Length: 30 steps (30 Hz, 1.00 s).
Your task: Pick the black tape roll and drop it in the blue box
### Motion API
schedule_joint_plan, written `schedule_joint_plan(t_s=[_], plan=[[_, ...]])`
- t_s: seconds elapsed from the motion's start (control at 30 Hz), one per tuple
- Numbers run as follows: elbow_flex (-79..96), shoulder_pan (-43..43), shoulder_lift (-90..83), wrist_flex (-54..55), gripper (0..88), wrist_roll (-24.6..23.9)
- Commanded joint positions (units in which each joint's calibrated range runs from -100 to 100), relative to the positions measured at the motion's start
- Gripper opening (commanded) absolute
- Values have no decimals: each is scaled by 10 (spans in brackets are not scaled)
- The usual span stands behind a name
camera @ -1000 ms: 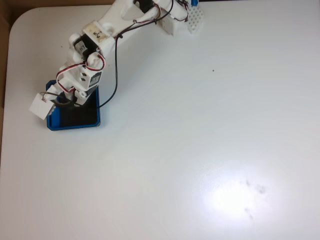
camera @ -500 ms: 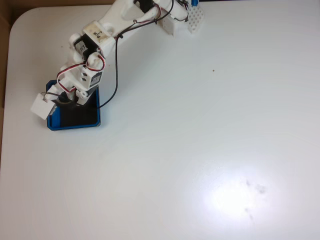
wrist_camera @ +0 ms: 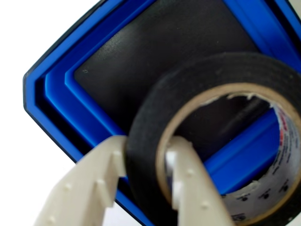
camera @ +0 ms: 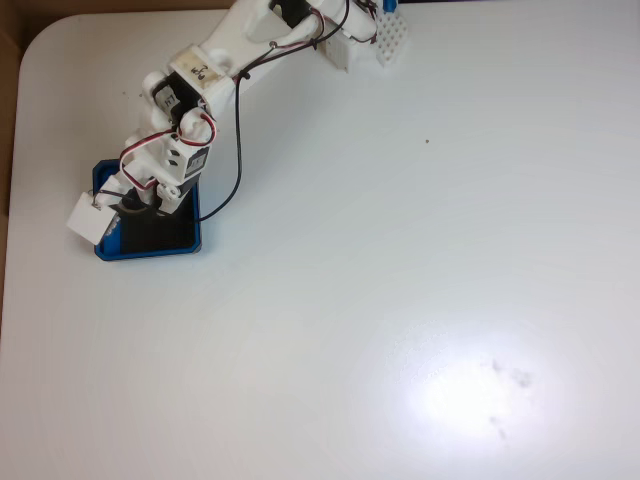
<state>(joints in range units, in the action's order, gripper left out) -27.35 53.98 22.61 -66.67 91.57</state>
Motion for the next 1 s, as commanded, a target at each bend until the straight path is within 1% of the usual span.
schedule_joint_plan(t_s=[0.0,0.2,0.3,0.47,0.57,0.77,0.87,0.97], plan=[[-41,-3,-15,2,69,-2],[-38,0,-15,2,147,-2],[-38,-1,-15,2,150,3],[-36,2,-20,2,150,-2],[-12,3,-63,2,150,-2],[140,-14,-252,14,150,-3],[252,-30,-350,72,150,-3],[389,-48,-445,160,150,-2]])
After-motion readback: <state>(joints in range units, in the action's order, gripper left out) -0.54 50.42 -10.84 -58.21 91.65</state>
